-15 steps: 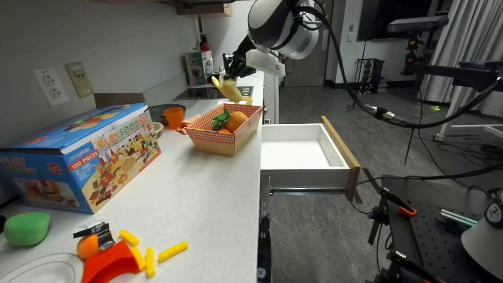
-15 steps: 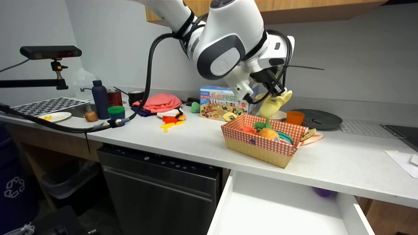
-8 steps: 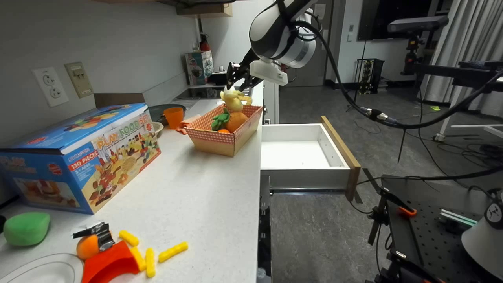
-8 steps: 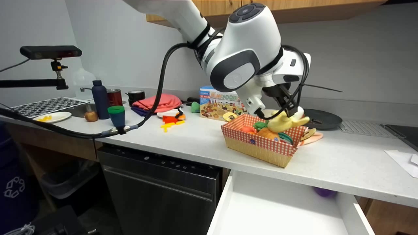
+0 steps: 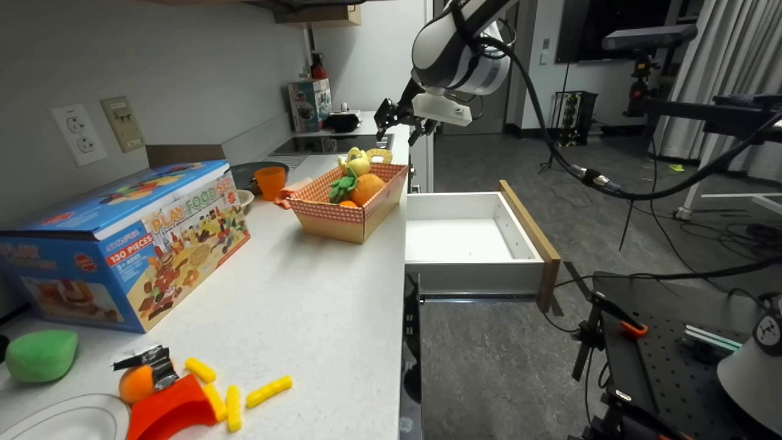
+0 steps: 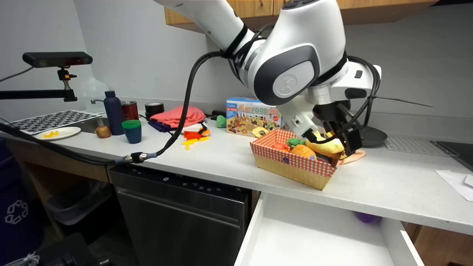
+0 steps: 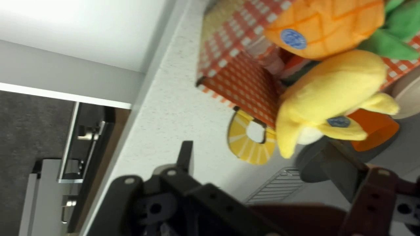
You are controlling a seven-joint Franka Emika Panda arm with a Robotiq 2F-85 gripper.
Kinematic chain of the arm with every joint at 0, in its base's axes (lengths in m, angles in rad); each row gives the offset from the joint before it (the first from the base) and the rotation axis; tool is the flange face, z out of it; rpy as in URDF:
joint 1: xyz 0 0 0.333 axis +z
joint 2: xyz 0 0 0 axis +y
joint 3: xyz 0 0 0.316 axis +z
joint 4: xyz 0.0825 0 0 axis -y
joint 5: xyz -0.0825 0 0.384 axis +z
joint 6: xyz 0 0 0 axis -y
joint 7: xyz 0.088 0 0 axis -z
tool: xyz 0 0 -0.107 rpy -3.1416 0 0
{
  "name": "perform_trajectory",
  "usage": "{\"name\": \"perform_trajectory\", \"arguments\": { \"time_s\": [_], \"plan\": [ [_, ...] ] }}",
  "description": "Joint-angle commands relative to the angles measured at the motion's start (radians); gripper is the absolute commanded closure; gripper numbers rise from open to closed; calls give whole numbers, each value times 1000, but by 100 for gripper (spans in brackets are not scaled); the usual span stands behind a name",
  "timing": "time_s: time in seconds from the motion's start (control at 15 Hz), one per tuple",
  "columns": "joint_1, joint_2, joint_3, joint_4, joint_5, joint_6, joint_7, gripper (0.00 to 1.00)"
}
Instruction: Pen the top right drawer, remove the toy pineapple and banana, put it in the fruit box and close the drawer
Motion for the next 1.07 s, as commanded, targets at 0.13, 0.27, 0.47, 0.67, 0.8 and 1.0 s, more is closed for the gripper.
{"name": "perform_trajectory", "arguments": {
  "time_s": [0.13,0.27,0.47,0.67,0.8,1.0],
  "plan": [
    [24,-47,-184,-90,-143,-209,67,0],
    [34,-42,-247,-100,-234,-300,106,0],
    [23,-28,-287,-88,-317,-470,125,0],
    [10,-19,-293,-64,-361,-670,82,0],
    [8,-7,-296,-48,-396,-770,75,0],
    [2,-13,-286,-69,-379,-746,91,0]
  ]
}}
